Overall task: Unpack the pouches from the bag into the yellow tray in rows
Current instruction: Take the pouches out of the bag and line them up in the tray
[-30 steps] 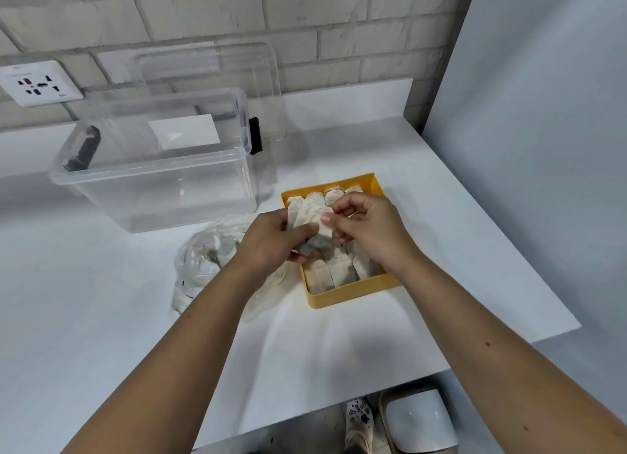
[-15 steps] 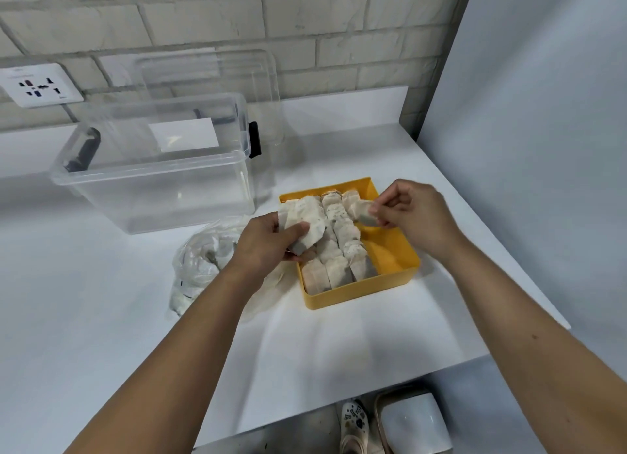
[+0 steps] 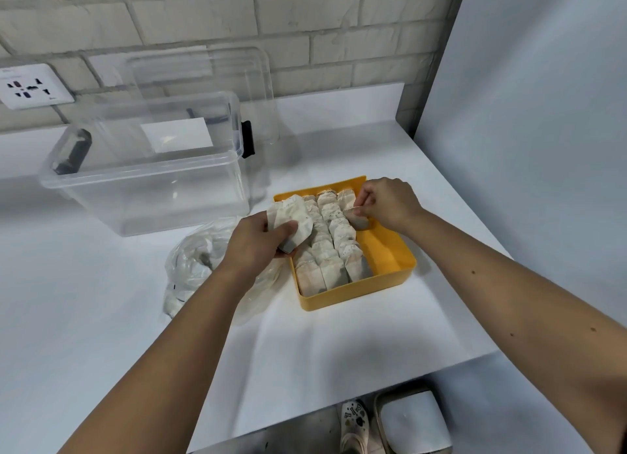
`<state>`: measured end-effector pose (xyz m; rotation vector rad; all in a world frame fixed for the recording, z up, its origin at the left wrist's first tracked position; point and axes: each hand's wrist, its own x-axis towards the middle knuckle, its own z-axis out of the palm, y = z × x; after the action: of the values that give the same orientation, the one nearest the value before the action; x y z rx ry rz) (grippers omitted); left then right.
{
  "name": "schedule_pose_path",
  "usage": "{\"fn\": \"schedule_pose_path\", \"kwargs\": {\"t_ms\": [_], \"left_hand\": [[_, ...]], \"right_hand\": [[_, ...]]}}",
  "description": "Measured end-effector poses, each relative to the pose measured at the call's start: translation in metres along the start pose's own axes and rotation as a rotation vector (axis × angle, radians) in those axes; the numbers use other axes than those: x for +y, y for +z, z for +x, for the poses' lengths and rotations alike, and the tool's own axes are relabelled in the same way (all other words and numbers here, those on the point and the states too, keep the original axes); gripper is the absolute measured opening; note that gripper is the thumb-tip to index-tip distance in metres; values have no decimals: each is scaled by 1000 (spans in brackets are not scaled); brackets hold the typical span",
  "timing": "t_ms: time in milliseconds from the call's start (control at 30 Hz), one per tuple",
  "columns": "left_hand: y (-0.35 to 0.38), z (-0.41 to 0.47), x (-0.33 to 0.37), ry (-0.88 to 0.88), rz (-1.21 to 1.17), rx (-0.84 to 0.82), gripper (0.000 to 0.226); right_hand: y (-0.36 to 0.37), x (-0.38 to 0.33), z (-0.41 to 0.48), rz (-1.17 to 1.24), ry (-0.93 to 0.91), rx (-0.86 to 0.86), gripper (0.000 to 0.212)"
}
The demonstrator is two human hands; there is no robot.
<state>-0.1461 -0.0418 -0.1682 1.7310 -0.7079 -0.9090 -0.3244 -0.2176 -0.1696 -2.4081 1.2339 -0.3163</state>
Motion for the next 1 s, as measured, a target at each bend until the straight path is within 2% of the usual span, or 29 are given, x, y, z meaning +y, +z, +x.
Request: {"fn": "schedule_pose_path", "kwargs": {"t_ms": [100,233,433,633,767,1000], "left_hand": [[0,1,-1,3,25,9,16],[0,1,-1,18,53,8,16],[-1,2,-1,20,77,2,16],[0,0,1,22,67,-1,15],[0,0,4,21,71,-6,16],[6,-8,9,-16,-3,-64,13]], "right_hand": [[8,-1,1,-81,10,107,15],[15,1,3,-31,30,224,14],[22,1,10,-56,43,262,14],[23,-1,13,-239,-1,278,7],[16,6,13,-51,-67,309,9],[-6,5,0,321,-16,339,6]]}}
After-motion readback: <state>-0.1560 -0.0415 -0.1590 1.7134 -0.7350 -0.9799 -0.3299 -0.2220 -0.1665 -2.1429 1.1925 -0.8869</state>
